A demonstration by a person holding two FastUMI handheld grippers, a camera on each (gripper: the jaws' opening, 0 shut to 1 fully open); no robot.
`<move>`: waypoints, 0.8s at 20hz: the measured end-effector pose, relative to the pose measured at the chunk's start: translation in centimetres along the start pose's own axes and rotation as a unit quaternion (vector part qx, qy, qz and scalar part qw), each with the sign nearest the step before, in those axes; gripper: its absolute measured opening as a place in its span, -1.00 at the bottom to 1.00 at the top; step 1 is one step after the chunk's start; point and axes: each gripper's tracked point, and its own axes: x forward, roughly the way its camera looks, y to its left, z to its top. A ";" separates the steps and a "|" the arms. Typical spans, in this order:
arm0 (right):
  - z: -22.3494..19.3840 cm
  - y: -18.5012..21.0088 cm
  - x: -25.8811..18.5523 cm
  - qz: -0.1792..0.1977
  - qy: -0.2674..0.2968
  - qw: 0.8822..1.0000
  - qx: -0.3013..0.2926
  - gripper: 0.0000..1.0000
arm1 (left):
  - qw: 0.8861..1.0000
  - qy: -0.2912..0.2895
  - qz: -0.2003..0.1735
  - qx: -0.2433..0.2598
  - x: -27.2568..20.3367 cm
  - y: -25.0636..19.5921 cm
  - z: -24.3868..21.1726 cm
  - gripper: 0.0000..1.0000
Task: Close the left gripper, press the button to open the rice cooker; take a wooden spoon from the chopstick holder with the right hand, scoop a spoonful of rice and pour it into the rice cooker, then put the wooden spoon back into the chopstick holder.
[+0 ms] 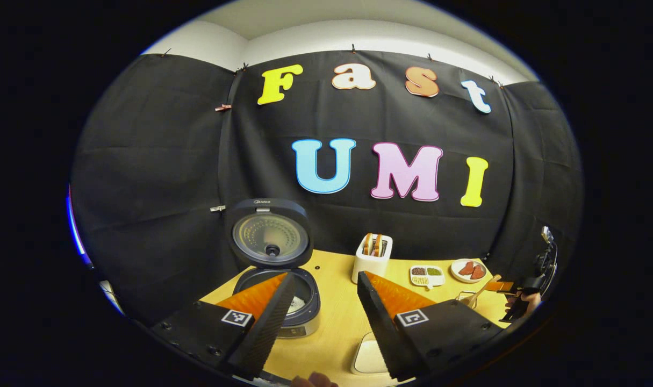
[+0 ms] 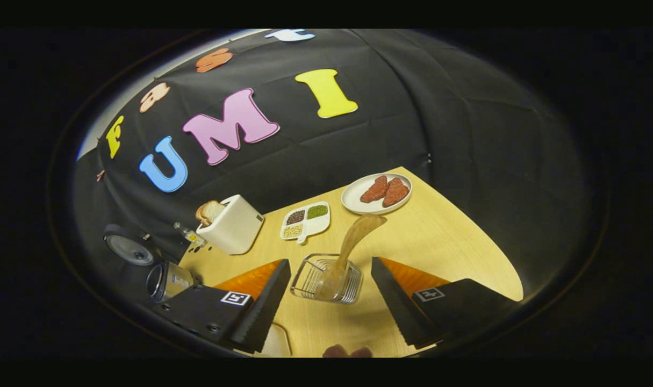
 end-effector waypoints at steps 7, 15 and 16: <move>-2.0 7.5 -6.1 -0.025 -0.031 0.999 -0.018 0.89 | 0.998 -0.056 -0.007 0.032 4.0 7.8 4.2 0.65; -7.8 14.7 -12.3 -0.049 -0.019 0.997 -0.064 0.92 | 0.997 -0.070 -0.012 -0.022 13.5 13.6 7.2 0.72; -7.8 15.2 -12.9 -0.049 -0.019 0.997 -0.063 0.92 | 0.997 -0.075 -0.015 -0.025 14.3 13.8 7.7 0.72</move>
